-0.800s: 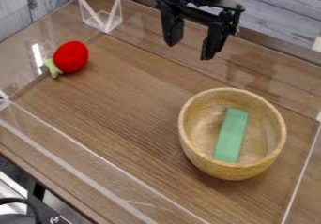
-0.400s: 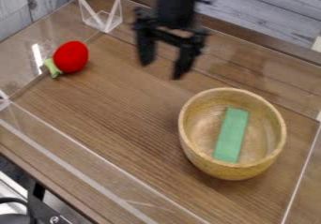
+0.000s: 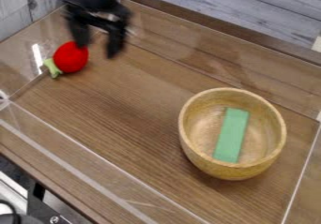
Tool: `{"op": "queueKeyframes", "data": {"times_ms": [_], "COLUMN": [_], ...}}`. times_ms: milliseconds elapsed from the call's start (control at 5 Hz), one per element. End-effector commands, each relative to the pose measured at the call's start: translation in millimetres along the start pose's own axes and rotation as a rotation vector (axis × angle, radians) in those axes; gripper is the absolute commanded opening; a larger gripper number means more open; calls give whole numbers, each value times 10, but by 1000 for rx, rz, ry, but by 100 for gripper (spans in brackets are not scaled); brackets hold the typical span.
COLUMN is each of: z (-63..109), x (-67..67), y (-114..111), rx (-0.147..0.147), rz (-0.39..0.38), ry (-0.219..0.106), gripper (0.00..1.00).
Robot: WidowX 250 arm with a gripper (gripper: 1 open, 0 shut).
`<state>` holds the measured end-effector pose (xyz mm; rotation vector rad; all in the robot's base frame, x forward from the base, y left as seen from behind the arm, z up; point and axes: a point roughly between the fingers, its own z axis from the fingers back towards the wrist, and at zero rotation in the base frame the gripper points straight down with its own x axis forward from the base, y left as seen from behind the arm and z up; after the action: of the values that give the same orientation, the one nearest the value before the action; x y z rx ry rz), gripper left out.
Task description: Move the red object to the right side of the table
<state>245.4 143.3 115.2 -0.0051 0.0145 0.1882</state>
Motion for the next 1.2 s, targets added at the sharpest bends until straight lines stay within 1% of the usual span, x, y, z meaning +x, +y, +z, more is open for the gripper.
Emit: {"op": "queueKeyframes", "data": {"times_ms": [0, 200, 400, 800, 1000], "z": [154, 73, -32, -44, -207], "x": [182, 173, 185, 284, 236], "y": [401, 662, 695, 665, 660], "rx": [12, -4, -9, -36, -50], "rz": [75, 89, 91, 96, 8], "ry": [-82, -88, -85, -70, -57], "gripper": [100, 100, 100, 100, 100]}}
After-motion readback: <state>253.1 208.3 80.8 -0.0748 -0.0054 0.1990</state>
